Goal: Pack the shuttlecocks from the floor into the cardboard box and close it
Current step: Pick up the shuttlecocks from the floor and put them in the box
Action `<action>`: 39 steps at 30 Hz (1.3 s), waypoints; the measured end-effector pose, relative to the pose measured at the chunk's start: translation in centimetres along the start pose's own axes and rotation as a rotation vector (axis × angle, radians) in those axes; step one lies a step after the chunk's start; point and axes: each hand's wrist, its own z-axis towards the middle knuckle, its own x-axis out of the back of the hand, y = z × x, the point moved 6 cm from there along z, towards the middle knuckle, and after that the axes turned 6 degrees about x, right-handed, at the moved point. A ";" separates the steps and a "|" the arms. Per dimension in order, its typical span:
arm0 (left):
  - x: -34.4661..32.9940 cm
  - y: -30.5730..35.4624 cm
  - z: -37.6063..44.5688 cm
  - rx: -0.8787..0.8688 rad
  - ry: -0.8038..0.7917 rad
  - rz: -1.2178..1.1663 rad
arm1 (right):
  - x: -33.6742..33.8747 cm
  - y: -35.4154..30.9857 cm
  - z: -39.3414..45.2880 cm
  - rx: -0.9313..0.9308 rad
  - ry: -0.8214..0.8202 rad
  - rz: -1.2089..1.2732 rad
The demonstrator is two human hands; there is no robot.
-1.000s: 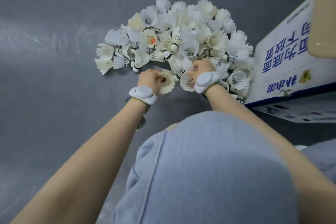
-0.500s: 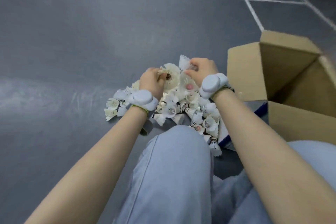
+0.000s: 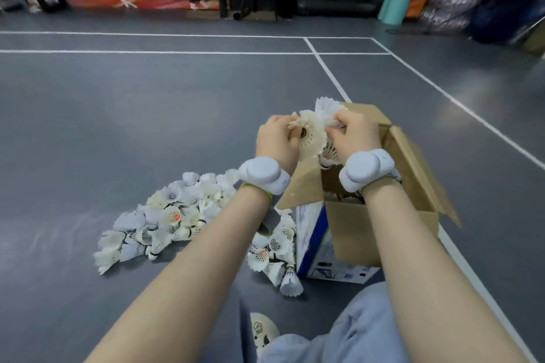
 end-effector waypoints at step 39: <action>0.1 -12.6 2.5 0.193 -0.237 0.168 | -11.1 -2.8 2.0 -0.049 -0.131 -0.219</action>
